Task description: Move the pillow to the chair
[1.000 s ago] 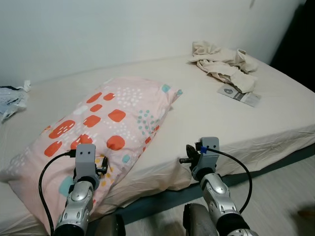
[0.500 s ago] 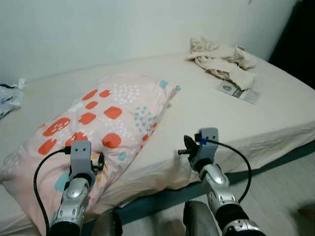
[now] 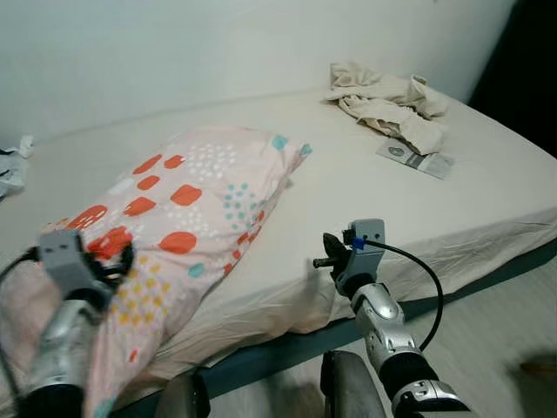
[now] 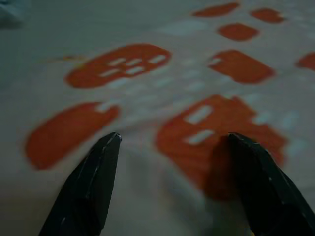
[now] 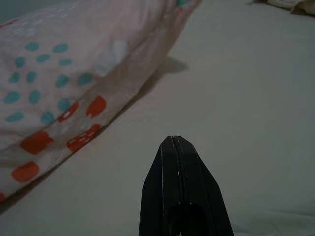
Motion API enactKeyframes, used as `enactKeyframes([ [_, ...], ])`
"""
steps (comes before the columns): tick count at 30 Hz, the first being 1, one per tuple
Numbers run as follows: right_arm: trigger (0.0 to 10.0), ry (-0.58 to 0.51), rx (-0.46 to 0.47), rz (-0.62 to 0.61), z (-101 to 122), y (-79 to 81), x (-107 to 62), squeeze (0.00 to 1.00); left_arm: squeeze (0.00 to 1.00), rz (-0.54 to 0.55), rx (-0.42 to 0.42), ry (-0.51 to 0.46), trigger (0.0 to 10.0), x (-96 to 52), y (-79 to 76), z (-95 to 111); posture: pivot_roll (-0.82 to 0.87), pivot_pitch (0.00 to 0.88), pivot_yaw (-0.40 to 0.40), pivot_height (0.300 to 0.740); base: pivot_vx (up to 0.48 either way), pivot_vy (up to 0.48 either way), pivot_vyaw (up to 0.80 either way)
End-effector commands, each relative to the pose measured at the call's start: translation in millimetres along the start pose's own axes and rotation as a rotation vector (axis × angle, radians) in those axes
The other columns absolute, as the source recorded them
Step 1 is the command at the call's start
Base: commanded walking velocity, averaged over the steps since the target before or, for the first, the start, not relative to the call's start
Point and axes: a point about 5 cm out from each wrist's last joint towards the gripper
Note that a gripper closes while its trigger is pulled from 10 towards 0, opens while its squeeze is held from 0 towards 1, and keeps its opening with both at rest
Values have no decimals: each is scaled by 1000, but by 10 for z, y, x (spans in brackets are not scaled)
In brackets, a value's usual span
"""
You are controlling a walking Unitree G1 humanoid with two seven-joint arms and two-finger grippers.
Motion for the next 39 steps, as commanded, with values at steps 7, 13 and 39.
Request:
enactKeyframes([
  [7, 10000, 17, 7, 32, -26, 82, 30, 0, 0, 368, 121, 90, 10000, -283, 801, 66, 20, 142, -29, 566, 0, 0, 0],
  [13, 10000, 14, 8, 32, -5, 73, 49, 0, 0, 230, -58, 54, 10000, -215, 581, 52, 15, 141, -15, 566, 0, 0, 0],
  [39, 10000, 182, 169, 16, 253, -143, 370, 0, 0, -210, -117, -102, 10000, -3, -171, 612, 78, 242, -42, 566, 0, 0, 0],
])
Point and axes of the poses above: a point about 5 cm out from each wrist's last joint towards the gripper, its own x axis pointing out of the wrist towards the gripper, its own z axis along the axis of the wrist's last joint, y = z × x, and after that the axes turned 8 degrees about -x, right-handed
